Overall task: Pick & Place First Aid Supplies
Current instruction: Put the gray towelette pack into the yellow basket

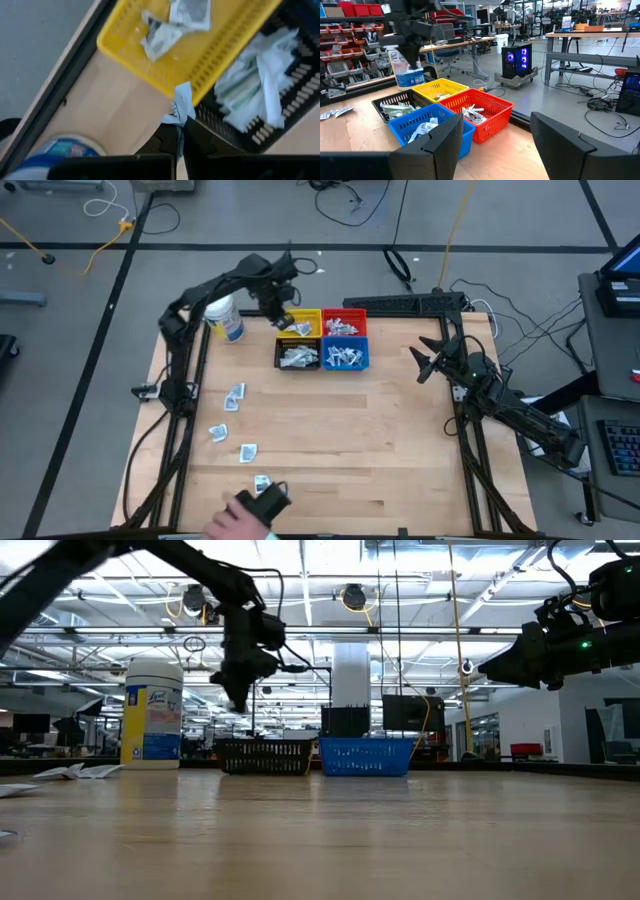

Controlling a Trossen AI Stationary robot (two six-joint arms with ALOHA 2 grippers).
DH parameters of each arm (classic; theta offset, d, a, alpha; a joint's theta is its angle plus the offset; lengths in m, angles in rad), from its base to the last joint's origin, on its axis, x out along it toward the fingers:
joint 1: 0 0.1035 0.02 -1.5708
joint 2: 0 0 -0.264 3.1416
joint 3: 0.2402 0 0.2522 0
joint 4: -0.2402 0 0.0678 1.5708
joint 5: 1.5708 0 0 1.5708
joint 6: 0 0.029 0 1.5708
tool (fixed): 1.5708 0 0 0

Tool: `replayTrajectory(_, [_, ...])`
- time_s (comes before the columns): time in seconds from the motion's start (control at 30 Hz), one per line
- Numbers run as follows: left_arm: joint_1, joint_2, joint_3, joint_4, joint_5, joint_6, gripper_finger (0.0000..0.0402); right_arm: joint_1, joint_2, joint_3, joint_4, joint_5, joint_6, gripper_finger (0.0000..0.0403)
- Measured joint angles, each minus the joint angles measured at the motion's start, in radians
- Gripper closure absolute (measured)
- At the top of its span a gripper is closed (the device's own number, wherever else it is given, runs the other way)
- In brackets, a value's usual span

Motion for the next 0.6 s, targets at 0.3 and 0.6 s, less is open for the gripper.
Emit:
replayTrajectory(0.3, [-0.009,0.202,0.2,-0.01,0.005,-0.013,0.0394,0.0,0.0,0.0,0.0,0.0,0.0,0.0174])
replayTrajectory(0.6, [-0.037,0.291,0.2,0.062,0.013,-0.047,0.0393,0.0,0.0,0.0,0.0,0.0,0.0,0.0174])
